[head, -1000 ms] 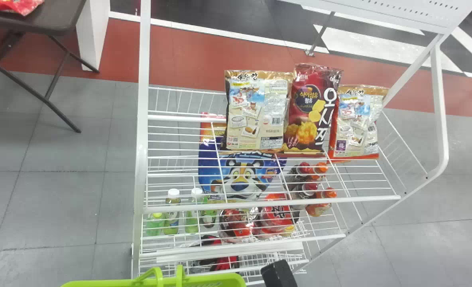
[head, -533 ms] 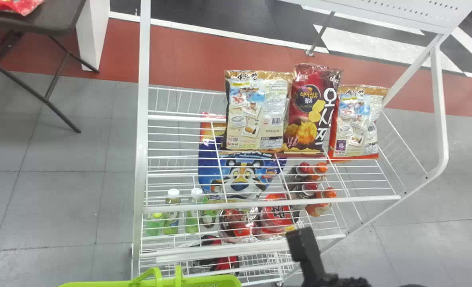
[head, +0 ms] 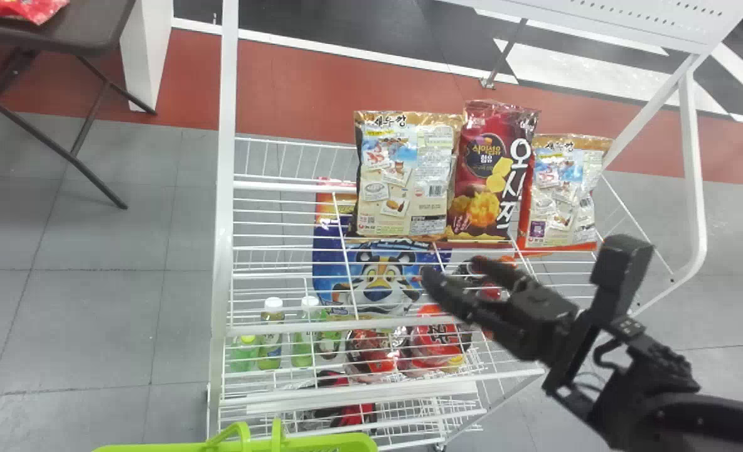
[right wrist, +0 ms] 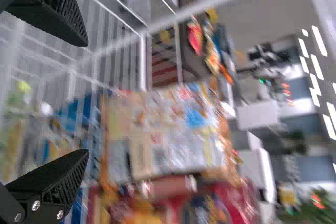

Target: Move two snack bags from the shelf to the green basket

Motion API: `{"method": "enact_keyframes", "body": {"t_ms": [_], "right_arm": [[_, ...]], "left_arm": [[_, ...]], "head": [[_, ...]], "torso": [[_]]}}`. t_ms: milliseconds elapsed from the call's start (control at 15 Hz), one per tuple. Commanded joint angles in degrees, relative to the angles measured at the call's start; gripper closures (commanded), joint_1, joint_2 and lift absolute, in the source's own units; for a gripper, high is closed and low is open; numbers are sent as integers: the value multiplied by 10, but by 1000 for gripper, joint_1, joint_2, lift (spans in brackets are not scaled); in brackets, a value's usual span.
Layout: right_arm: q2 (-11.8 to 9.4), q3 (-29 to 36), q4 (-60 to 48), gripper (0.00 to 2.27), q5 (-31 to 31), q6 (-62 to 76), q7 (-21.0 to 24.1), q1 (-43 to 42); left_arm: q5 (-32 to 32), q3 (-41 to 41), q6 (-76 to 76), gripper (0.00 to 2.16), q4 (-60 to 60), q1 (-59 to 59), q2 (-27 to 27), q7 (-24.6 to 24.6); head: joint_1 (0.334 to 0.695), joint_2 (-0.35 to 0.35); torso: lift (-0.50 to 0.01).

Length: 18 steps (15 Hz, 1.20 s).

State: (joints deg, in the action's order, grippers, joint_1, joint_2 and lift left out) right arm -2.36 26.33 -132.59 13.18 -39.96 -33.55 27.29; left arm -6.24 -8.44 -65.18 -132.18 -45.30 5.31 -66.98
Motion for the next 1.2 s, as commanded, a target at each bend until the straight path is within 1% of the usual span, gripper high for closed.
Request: {"method": "enact_keyframes", "body": {"t_ms": [0, 133, 267, 400, 533, 600, 867, 1000, 1133], "right_arm": [[-1, 33, 94, 90, 4, 82, 6, -52], [-9, 50, 160, 90, -9, 133, 10, -98], [-21, 64, 210, 90, -29, 152, 23, -139], [-39, 79, 255, 90, -46, 157, 38, -177], [-62, 79, 299, 90, -54, 170, 47, -203], [-70, 76, 320, 90, -68, 191, 57, -211], [-99, 90, 404, 90, -85, 212, 56, -261], [-120, 93, 442, 90, -90, 221, 57, -281], [-134, 91, 451, 90, -97, 222, 71, -290]], "left_arm": [[0, 0, 0, 2145, 5, 0, 1, 0], [0, -1, 2, 2145, 10, -1, 1, 0], [1, -1, 0, 2145, 10, -3, 2, 0], [2, -3, 2, 2145, 10, -5, 2, 1], [9, -8, 2, 2145, 10, -5, 1, 3], [15, -13, 2, 2145, 10, -5, 1, 4], [20, -18, 0, 2145, 10, -4, 1, 5], [19, -16, 0, 2145, 9, -4, 1, 2], [20, -18, -5, 2145, 8, -4, 1, 4]], "head": [[695, -350], [695, -350], [695, -350], [695, -350], [695, -350], [695, -350], [695, -350], [695, -350], [695, -350]], "torso": [[-16], [-16], [-16], [-16], [-16], [-16], [-16], [-16], [-16]]}}
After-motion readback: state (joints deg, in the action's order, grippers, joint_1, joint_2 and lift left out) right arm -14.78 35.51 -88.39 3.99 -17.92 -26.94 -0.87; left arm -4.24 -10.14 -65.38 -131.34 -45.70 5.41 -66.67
